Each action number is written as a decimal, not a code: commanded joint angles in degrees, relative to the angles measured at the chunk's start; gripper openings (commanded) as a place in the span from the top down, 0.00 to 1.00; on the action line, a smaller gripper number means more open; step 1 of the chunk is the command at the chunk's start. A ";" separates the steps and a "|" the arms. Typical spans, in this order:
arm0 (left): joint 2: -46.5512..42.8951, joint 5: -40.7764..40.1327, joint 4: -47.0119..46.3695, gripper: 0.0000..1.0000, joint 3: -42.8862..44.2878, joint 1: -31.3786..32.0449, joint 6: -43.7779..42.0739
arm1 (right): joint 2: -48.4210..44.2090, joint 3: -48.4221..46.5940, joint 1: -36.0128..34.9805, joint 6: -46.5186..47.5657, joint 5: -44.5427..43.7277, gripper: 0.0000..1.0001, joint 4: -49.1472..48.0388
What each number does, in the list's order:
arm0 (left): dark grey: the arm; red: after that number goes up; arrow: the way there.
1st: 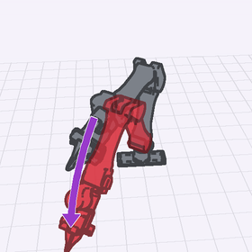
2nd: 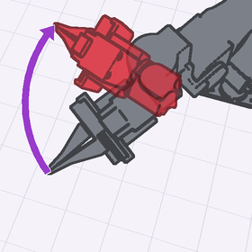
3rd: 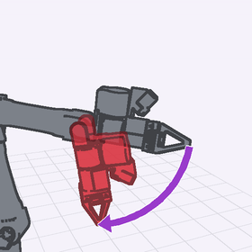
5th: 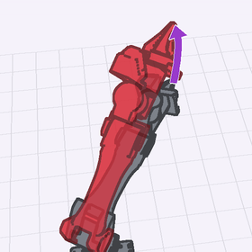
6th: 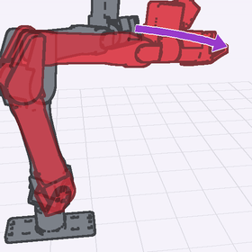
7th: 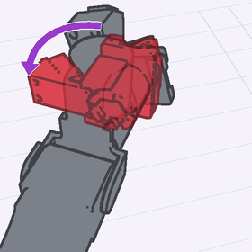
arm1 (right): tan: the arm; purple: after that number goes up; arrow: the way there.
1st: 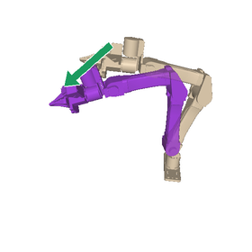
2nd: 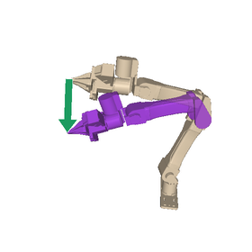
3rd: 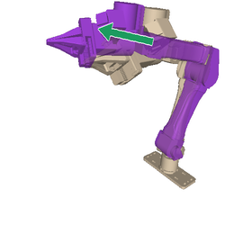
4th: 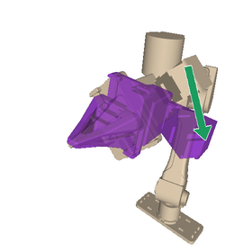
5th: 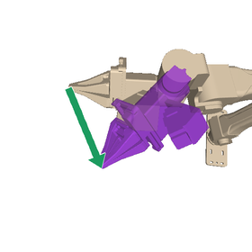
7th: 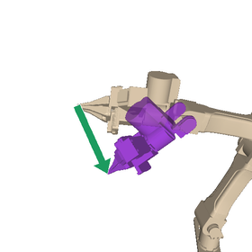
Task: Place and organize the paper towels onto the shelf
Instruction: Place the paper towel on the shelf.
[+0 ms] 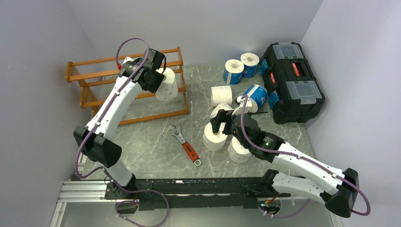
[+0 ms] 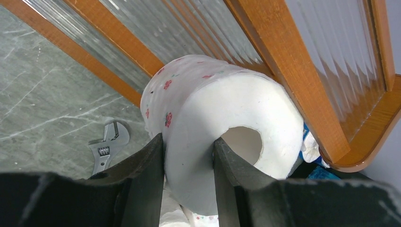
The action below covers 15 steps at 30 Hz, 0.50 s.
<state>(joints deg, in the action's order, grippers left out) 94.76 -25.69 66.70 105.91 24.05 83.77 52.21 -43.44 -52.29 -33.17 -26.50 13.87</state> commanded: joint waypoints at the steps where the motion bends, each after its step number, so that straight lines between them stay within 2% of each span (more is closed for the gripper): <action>1: 0.07 0.78 0.21 0.97 2.31 -0.39 0.76 | -0.62 -2.09 0.15 0.65 -0.21 0.11 -0.79; 6: 0.25 1.26 -0.78 0.88 2.54 -0.63 -0.01 | -0.93 -2.14 0.21 0.73 -0.39 0.11 -0.43; 15: -1.67 2.38 -4.43 0.58 -0.69 -0.77 -2.15 | -0.71 -1.91 0.24 0.71 -0.48 0.11 -0.59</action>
<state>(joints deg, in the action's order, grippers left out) 94.80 -24.51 66.54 105.95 23.64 82.65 52.14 -43.44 -52.29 -33.08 -26.52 13.87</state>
